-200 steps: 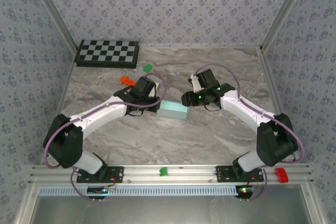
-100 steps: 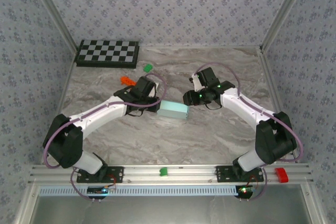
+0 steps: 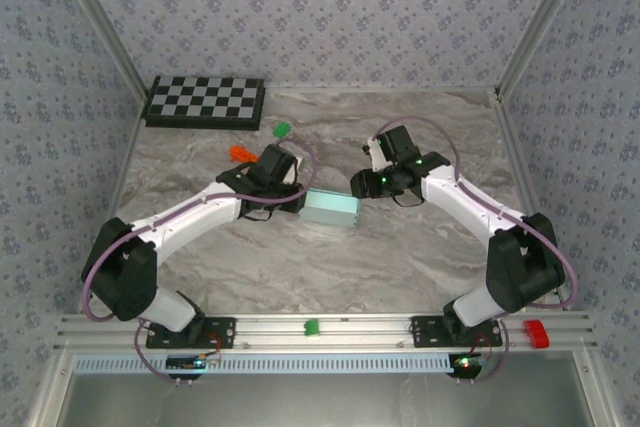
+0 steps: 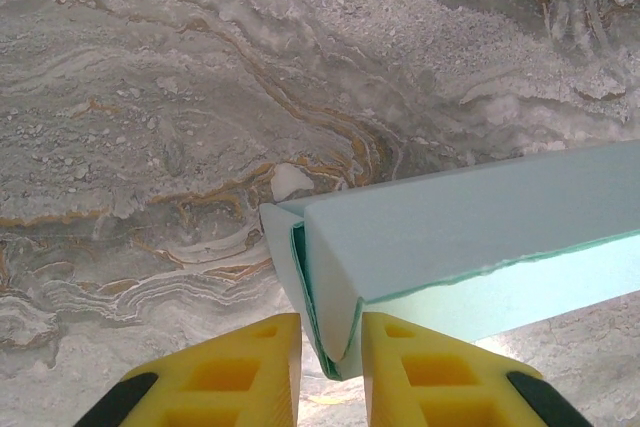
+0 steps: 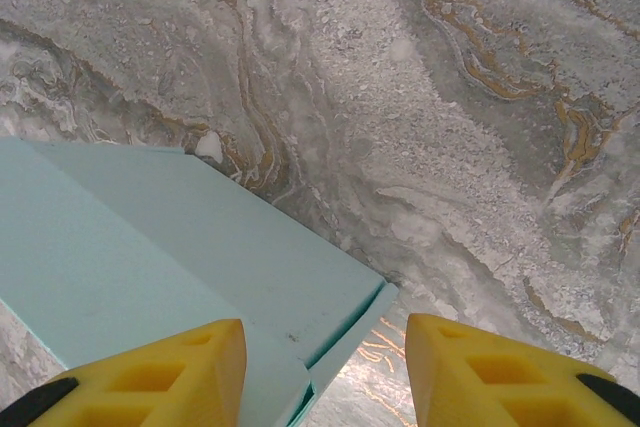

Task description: Fold the paper box

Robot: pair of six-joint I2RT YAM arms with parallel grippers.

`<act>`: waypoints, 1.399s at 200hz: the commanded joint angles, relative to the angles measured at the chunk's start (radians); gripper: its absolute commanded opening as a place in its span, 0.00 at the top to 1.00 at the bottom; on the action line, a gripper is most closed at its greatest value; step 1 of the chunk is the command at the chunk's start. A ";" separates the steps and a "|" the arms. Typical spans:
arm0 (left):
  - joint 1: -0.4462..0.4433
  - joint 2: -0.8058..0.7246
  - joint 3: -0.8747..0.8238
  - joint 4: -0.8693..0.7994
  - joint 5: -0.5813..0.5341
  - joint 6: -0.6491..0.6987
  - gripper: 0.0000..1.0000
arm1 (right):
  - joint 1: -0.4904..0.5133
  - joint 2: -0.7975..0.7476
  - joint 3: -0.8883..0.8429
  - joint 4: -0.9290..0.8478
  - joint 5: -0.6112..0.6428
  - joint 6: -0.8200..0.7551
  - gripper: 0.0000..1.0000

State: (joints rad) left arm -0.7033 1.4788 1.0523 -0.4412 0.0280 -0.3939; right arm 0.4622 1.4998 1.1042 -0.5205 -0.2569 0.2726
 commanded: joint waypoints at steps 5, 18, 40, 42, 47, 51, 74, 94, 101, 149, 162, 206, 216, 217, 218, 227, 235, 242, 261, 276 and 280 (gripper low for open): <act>-0.008 -0.032 0.037 -0.014 -0.019 0.006 0.77 | -0.006 0.011 0.031 -0.027 0.013 -0.015 0.53; -0.008 -0.032 0.036 -0.014 -0.020 0.003 0.78 | -0.007 0.007 0.032 -0.029 0.012 -0.015 0.53; -0.008 -0.037 0.034 -0.016 -0.018 0.003 0.78 | -0.008 -0.006 0.033 -0.028 0.012 -0.014 0.53; -0.008 -0.037 0.034 -0.016 -0.018 0.003 0.78 | -0.008 -0.007 0.032 -0.027 0.012 -0.014 0.52; -0.007 -0.039 0.033 -0.016 -0.016 0.002 0.78 | -0.007 -0.009 0.031 -0.028 0.013 -0.014 0.53; -0.008 -0.043 0.032 -0.017 -0.017 0.003 0.78 | -0.007 -0.012 0.031 -0.029 0.012 -0.014 0.53; -0.007 -0.059 0.027 -0.014 -0.017 0.004 0.77 | -0.011 -0.018 0.032 -0.033 0.012 -0.016 0.53; -0.007 -0.073 0.026 -0.015 -0.016 0.006 0.77 | -0.011 -0.017 0.030 -0.031 0.013 -0.013 0.53; -0.008 -0.079 0.024 -0.014 -0.016 0.007 0.76 | -0.011 -0.018 0.031 -0.030 0.012 -0.012 0.53; -0.007 -0.134 0.016 0.000 -0.018 0.003 0.73 | -0.011 -0.017 0.031 -0.029 0.012 -0.011 0.53; -0.003 -0.143 0.018 0.012 -0.019 -0.005 0.72 | -0.012 -0.018 0.031 -0.027 0.014 -0.012 0.53; 0.022 -0.108 0.050 0.041 -0.002 -0.048 0.63 | -0.012 -0.018 0.028 -0.026 0.014 -0.010 0.53; 0.028 -0.091 0.059 0.041 -0.002 -0.057 0.60 | -0.012 -0.018 0.027 -0.026 0.013 -0.009 0.53; 0.028 -0.089 0.060 0.041 -0.001 -0.058 0.59 | -0.011 -0.019 0.027 -0.026 0.013 -0.009 0.53; 0.028 -0.088 0.062 0.041 -0.001 -0.058 0.59 | -0.012 -0.019 0.027 -0.027 0.013 -0.009 0.53; 0.033 -0.072 0.070 0.039 0.003 -0.066 0.58 | -0.012 -0.018 0.028 -0.027 0.014 -0.009 0.53; 0.039 -0.060 0.077 0.036 0.009 -0.076 0.58 | -0.011 -0.019 0.027 -0.027 0.013 -0.009 0.53; 0.041 -0.052 0.079 0.037 0.013 -0.081 0.58 | -0.013 -0.019 0.026 -0.027 0.013 -0.009 0.53; 0.051 -0.030 0.082 0.039 0.023 -0.095 0.56 | -0.012 -0.019 0.025 -0.026 0.011 -0.007 0.53; 0.057 -0.016 0.087 0.039 0.036 -0.099 0.56 | -0.012 -0.019 0.025 -0.027 0.009 -0.007 0.53; 0.056 -0.013 0.087 0.041 0.036 -0.101 0.56 | -0.011 -0.019 0.024 -0.026 0.010 -0.009 0.52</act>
State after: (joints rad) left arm -0.6559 1.4433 1.1038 -0.4076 0.0376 -0.4648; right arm 0.4557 1.4994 1.1042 -0.5209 -0.2569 0.2726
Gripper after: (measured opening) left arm 0.443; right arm 0.474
